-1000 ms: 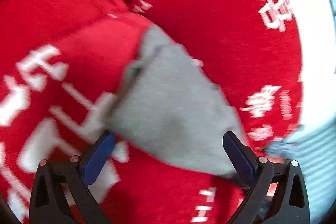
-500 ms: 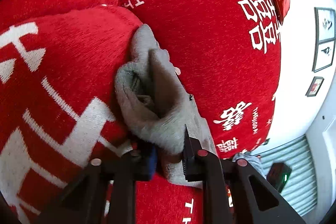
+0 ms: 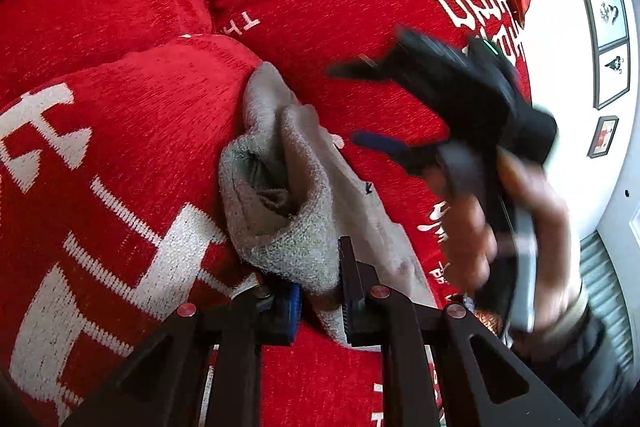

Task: Fold small clothes
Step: 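Grasp the folded sweater edge with the left gripper and lift it, then grasp the sweater with the right gripper while the left gripper holds it lifted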

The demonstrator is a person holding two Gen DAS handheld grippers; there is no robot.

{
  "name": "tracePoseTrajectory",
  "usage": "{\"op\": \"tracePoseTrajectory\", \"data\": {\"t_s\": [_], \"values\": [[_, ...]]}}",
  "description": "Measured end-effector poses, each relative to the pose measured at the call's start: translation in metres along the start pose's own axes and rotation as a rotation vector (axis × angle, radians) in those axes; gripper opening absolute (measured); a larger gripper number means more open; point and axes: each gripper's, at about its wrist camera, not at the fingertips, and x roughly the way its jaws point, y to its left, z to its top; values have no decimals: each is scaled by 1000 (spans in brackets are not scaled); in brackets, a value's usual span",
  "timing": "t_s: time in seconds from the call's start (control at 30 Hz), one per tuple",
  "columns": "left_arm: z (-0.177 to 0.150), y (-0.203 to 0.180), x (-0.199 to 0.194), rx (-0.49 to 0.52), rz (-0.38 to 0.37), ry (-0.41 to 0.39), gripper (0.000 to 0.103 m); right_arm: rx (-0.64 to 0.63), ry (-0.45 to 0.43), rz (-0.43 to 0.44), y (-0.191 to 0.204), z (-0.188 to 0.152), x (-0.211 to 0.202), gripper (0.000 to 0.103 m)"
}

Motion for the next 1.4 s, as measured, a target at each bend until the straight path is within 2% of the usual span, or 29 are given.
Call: {"op": "tracePoseTrajectory", "data": {"t_s": [0.1, 0.13, 0.17, 0.27, 0.37, 0.4, 0.47, 0.67, 0.8, 1.17, 1.4], "values": [[1, -1, 3, 6, 27, 10, 17, 33, 116, -33, 22, 15, 47, 85], [1, -2, 4, 12, 39, 11, 11, 36, 152, -43, 27, 17, 58, 85], [1, -4, 5, 26, 68, 15, 11, 40, 184, -62, 31, 18, 70, 86], [0, -7, 8, 40, 103, 19, 11, -58, 191, -185, 53, 17, 85, 86], [2, -15, 11, 64, 133, 19, 10, -190, 201, -304, 66, 8, 92, 66], [2, -18, 12, 75, 141, 19, 10, -197, 195, -315, 66, 7, 89, 48], [2, -23, 12, 97, 158, 16, 10, -172, 185, -324, 57, 9, 80, 25], [-1, -45, 10, 182, 222, 5, 9, -118, 115, -152, 30, 2, 47, 22], [-3, -49, 8, 195, 246, 10, 9, -67, 69, -56, 16, 0, 27, 21], [-5, -70, 4, 240, 279, 16, 9, -29, 5, 75, -9, 9, -11, 21], [-6, -106, 3, 318, 305, 12, 9, 6, -32, 158, -32, 8, -39, 21]]}}
